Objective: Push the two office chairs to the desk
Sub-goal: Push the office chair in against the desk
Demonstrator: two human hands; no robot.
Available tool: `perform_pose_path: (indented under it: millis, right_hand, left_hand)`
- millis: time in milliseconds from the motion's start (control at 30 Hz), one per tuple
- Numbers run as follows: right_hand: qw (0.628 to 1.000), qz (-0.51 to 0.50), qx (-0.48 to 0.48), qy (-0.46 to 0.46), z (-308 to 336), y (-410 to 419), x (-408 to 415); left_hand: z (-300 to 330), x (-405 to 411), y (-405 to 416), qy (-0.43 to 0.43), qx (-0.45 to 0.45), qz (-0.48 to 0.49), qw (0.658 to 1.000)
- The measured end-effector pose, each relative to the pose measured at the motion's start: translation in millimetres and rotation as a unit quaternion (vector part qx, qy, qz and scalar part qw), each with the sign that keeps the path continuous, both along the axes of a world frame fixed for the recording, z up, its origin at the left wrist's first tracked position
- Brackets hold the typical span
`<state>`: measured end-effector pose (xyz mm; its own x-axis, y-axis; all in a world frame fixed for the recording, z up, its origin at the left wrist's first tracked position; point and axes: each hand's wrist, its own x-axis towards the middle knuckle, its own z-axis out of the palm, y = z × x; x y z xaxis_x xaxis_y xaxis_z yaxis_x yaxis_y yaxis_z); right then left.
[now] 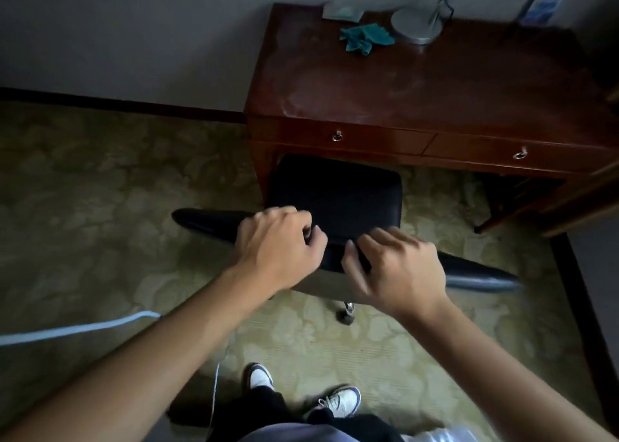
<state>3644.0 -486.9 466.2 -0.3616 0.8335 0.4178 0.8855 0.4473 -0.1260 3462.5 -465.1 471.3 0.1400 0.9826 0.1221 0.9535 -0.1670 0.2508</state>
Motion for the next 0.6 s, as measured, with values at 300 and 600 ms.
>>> perform_pose_path:
  millis: [300,600]
  right_hand:
    - [1.000,0.006,-0.004,0.004,-1.3,56.0,47.4]
    - [0.999,-0.009,-0.020,0.023,-3.0,65.4,73.0]
  left_hand:
    - [-8.0,35.5,48.1,-0.025,0.009,-0.015,1.000]
    - [-13.4,57.0,60.2,0.024,-0.029,0.032,0.999]
